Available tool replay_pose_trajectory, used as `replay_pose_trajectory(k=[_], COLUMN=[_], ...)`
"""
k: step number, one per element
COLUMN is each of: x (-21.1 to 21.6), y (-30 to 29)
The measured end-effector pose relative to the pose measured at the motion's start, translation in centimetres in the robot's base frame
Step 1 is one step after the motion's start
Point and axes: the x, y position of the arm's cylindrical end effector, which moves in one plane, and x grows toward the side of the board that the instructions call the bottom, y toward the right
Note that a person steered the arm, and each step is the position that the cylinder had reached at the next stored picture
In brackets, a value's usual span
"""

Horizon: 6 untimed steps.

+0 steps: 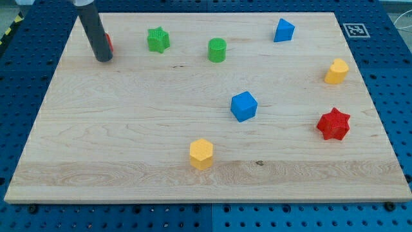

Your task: Move the red circle to the top left

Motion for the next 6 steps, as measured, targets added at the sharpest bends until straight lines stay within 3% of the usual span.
replay_pose_trajectory(k=[6], x=[-6.5], y=[-1.0])
